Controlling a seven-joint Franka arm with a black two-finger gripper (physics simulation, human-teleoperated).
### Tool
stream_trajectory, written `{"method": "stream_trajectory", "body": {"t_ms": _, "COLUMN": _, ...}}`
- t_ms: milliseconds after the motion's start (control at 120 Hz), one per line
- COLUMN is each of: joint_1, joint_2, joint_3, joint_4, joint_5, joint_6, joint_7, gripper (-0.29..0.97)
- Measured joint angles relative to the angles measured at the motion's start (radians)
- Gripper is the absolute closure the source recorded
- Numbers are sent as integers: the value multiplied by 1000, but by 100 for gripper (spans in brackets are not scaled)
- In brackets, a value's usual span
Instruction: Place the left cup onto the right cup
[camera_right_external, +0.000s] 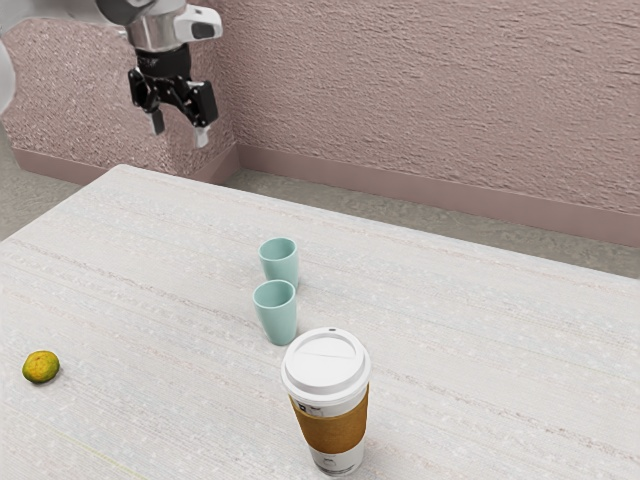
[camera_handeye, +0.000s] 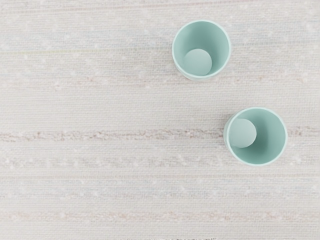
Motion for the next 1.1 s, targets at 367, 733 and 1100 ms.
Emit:
{"method": "stream_trajectory", "body": {"t_ms": 367, "joint_1": 154, "joint_2": 186, "joint_3": -170, "joint_4": -8, "joint_5": 18, "joint_6": 151, "joint_7": 30, "gripper": 2}}
{"method": "stream_trajectory", "body": {"t_ms": 733, "joint_1": 141, "joint_2": 273, "joint_3": -189, "joint_4": -177, "joint_5": -128, "joint_6": 352, "joint_7": -26, "gripper": 2}}
{"method": "stream_trajectory", "body": {"t_ms": 1100, "joint_1": 123, "joint_2": 402, "joint_3": -213, "joint_4": -66, "joint_5": -176, "joint_6": 500, "joint_7": -119, "gripper": 2}}
